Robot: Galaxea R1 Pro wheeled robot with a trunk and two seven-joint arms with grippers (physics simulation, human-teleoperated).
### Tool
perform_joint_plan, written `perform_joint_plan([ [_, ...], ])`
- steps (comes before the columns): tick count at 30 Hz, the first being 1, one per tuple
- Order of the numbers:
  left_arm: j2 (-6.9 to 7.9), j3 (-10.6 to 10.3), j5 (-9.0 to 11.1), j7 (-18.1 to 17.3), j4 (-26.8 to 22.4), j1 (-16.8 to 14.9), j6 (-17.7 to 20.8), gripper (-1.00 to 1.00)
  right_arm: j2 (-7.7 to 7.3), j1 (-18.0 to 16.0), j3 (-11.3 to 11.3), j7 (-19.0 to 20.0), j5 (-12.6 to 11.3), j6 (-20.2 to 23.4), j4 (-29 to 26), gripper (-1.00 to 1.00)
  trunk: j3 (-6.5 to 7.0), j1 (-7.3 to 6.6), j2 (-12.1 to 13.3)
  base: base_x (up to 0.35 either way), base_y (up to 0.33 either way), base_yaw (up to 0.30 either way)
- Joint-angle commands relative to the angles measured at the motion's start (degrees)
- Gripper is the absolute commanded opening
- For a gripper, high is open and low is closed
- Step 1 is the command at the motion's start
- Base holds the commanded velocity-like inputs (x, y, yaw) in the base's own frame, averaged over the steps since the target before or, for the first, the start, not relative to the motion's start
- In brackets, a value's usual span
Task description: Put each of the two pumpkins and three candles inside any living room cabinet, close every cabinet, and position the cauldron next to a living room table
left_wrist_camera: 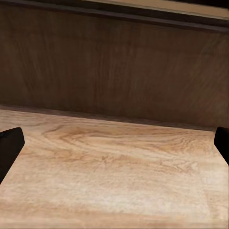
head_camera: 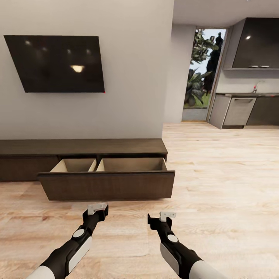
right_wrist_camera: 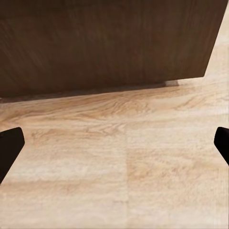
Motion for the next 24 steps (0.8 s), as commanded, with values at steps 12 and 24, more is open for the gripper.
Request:
perform_joint_plan([
  [12,0.00,-0.48,0.57,0.56,0.07,-0.06,-0.27,1.00,0.27,-0.25,0.27,-0.49,-0.68,-0.21,0.16,1.00,-1.85,2.19,-4.05,0.000,0.000,0.000],
  [24,-0.02,-0.48,0.62,0.99,0.09,-0.06,-0.18,1.00,0.19,-0.33,0.20,-0.55,-0.64,-0.21,0.16,1.00,-1.85,2.19,-4.05,0.044,0.000,0.000],
])
